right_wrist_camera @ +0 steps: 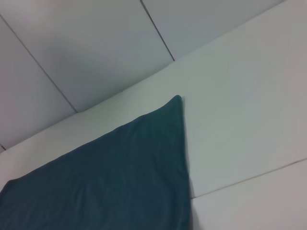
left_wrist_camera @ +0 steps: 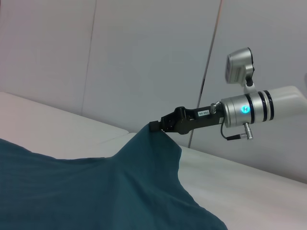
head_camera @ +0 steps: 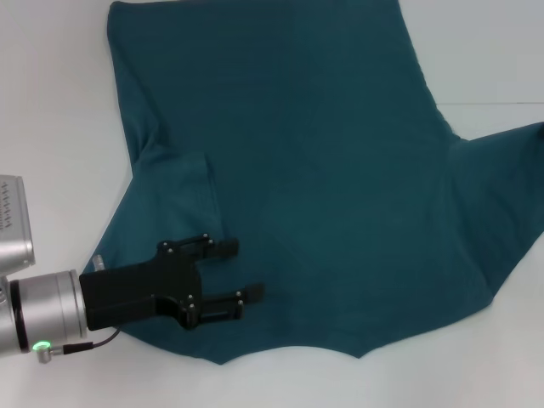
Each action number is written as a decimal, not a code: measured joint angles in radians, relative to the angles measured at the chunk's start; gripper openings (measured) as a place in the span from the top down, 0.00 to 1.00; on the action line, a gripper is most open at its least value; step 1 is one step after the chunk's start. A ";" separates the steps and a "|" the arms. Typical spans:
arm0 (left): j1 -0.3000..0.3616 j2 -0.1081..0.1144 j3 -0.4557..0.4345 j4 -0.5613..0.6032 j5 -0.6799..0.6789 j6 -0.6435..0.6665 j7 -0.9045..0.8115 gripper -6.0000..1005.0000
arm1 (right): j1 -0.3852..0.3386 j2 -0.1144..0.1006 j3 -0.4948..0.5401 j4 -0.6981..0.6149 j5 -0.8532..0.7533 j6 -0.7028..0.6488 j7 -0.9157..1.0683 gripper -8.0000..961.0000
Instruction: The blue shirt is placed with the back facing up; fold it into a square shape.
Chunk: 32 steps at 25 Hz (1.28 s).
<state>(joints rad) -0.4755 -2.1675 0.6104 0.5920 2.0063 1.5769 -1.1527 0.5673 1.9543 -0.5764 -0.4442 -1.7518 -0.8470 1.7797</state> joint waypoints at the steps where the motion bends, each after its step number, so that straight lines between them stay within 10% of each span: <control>1: 0.000 0.000 0.000 0.000 0.000 0.000 -0.004 0.21 | 0.002 0.000 -0.002 0.000 0.000 0.000 0.000 0.96; 15: -0.009 0.003 0.000 0.003 0.000 -0.003 -0.022 0.21 | 0.036 0.027 -0.056 -0.003 0.000 -0.184 0.057 0.95; 25: 0.000 0.002 -0.005 0.002 0.000 -0.006 -0.016 0.21 | 0.159 0.103 -0.341 -0.037 -0.001 -0.187 0.106 0.94; 32: 0.004 0.000 -0.007 0.001 0.000 -0.017 -0.020 0.21 | 0.142 0.093 -0.356 -0.044 -0.002 -0.168 0.122 0.60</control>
<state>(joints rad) -0.4711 -2.1675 0.6032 0.5927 2.0064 1.5598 -1.1727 0.7094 2.0474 -0.9328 -0.4879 -1.7534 -1.0152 1.9017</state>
